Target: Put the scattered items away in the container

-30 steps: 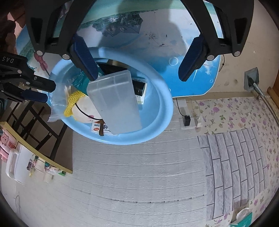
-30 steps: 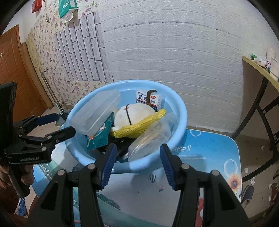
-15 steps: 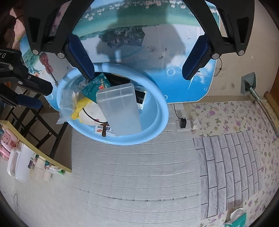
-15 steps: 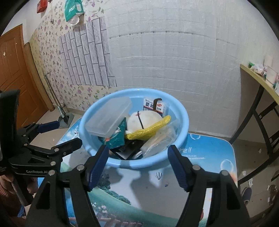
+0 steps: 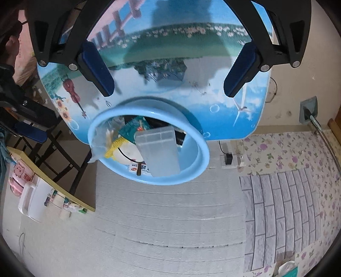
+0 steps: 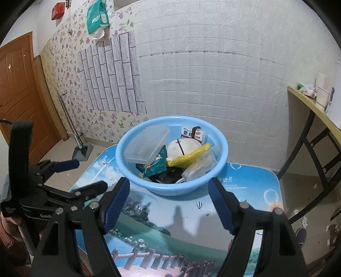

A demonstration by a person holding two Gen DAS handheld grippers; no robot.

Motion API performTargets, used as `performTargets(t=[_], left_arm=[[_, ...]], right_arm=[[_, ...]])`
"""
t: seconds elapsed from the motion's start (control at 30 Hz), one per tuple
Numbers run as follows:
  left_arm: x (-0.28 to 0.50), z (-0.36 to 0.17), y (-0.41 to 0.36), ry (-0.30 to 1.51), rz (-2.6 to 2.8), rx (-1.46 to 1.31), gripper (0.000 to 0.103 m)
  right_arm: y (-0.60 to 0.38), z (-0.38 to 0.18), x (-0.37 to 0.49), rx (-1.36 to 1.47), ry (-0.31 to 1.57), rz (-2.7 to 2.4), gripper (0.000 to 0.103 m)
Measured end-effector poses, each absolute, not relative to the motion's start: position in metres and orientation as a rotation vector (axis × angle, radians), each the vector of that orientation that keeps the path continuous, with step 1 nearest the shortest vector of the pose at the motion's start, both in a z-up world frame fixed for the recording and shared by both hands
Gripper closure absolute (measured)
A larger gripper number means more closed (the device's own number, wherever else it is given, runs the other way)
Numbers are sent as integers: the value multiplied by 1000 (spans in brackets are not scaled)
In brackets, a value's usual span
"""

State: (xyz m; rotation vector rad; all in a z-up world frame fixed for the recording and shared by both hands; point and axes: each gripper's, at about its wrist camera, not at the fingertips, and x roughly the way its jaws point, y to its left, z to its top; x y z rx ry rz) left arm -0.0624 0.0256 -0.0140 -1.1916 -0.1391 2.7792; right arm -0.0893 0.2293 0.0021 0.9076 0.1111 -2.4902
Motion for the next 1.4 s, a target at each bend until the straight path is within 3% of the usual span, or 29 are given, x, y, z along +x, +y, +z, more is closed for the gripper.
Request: performTargets(t=[0.27, 0.37, 0.47, 0.7, 1.0, 1.4], left_arm=[[-69, -31, 10, -347, 2717, -1281, 0], [-74, -40, 6, -371, 2740, -1360, 0], [-64, -26, 6, -385, 2768, -1257, 0], [-45, 21, 33, -85, 2935, -1053, 0], [-42, 40, 32, -117, 2909, -997, 0], [-78, 8, 37, -87, 2855, -1105, 0]], right_arm=[[238, 16, -72, 866, 77, -2507, 14], [241, 18, -72, 854, 71, -2546, 0], [245, 17, -75, 870, 49, -2557, 0], [242, 23, -76, 804, 97, -2620, 0], [247, 30, -81, 848, 49, -2602, 0], [243, 4, -115, 956, 51, -2592, 0]])
